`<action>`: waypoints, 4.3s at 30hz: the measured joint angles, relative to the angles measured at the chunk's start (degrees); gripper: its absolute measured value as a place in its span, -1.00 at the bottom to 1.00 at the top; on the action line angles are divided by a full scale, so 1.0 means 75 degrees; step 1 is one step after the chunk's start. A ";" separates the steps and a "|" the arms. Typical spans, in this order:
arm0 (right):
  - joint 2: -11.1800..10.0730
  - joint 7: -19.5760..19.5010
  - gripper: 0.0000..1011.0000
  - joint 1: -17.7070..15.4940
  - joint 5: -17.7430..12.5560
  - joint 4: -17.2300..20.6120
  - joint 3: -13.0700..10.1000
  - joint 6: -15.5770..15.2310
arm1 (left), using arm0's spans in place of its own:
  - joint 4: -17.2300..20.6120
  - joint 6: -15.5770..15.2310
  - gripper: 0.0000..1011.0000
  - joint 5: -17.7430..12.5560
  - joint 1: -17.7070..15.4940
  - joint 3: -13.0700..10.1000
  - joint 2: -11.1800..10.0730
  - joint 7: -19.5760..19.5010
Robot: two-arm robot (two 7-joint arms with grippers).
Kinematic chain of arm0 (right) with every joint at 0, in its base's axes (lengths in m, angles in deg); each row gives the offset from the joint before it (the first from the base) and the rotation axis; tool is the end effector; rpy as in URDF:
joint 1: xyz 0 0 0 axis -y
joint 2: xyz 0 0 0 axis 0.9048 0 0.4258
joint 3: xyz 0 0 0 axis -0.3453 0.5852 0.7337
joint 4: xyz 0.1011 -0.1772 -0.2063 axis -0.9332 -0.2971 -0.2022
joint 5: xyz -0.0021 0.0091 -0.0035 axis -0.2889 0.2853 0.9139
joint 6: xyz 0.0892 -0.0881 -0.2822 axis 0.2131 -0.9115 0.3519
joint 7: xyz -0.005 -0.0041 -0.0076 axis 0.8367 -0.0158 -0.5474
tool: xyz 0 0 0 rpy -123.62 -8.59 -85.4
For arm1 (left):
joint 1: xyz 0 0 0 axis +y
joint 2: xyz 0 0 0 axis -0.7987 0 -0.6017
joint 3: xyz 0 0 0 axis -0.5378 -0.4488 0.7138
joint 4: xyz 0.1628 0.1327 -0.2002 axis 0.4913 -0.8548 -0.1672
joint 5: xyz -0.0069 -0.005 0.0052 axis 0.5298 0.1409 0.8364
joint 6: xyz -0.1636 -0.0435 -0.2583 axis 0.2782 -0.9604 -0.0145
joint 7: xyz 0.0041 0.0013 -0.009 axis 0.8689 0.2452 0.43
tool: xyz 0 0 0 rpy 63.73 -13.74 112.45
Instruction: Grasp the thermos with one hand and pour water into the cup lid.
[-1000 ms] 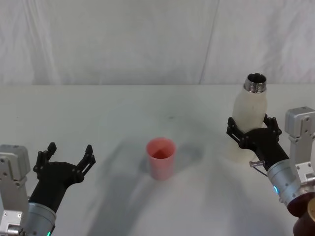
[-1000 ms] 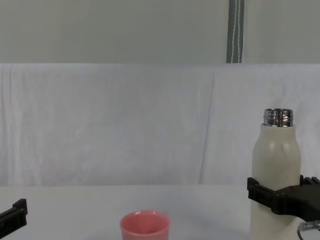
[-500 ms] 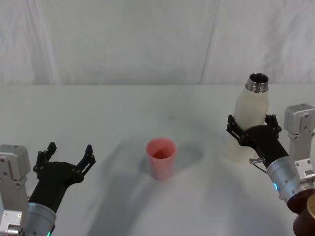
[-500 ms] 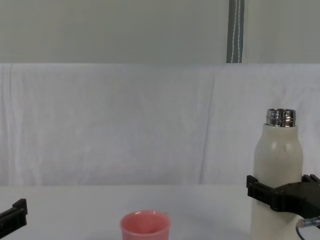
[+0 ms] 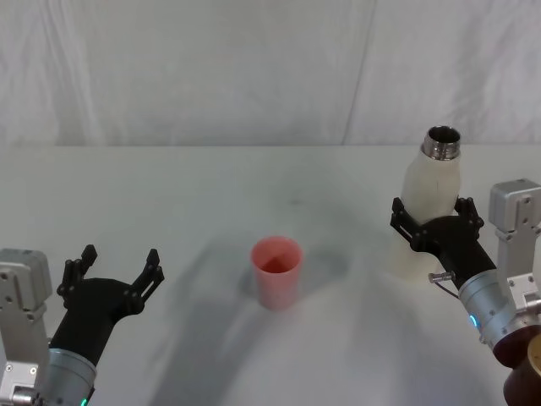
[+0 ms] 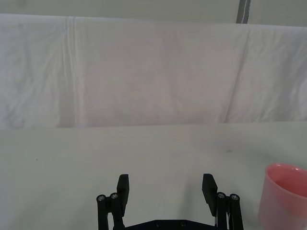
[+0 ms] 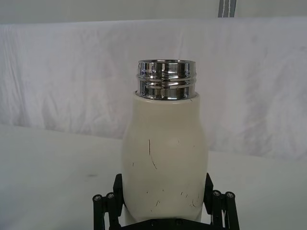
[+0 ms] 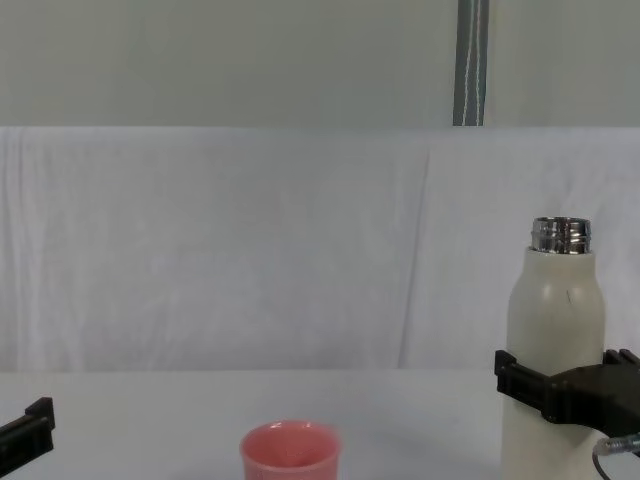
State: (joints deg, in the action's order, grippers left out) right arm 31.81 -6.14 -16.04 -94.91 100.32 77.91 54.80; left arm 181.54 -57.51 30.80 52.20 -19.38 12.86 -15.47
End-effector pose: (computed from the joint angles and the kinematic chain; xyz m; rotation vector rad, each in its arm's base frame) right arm 0.3707 0.0277 -0.3021 0.0582 -0.0700 -1.2732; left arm 0.2530 0.0375 -0.2852 -0.0383 0.0143 1.4462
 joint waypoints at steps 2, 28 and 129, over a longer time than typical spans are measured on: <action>0.0000 -0.0002 0.90 -0.0001 -0.0001 0.0002 0.0000 -0.0002 | 0.0000 0.0000 0.98 0.0000 0.0000 0.0000 0.0000 0.0000; -0.0761 0.0100 0.90 0.0296 0.1294 0.0929 0.0470 -0.0169 | 0.0000 0.0000 0.98 0.0000 0.0000 0.0000 0.0000 0.0000; -0.2353 -0.0550 0.90 0.1368 0.8057 0.0880 0.3562 -0.1157 | 0.0000 0.0000 0.98 0.0000 0.0000 0.0000 0.0001 0.0000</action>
State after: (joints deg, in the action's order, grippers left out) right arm 14.15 -10.27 -5.78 -34.48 106.93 104.62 46.11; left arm 181.54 -57.51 30.80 52.21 -19.38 12.86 -15.47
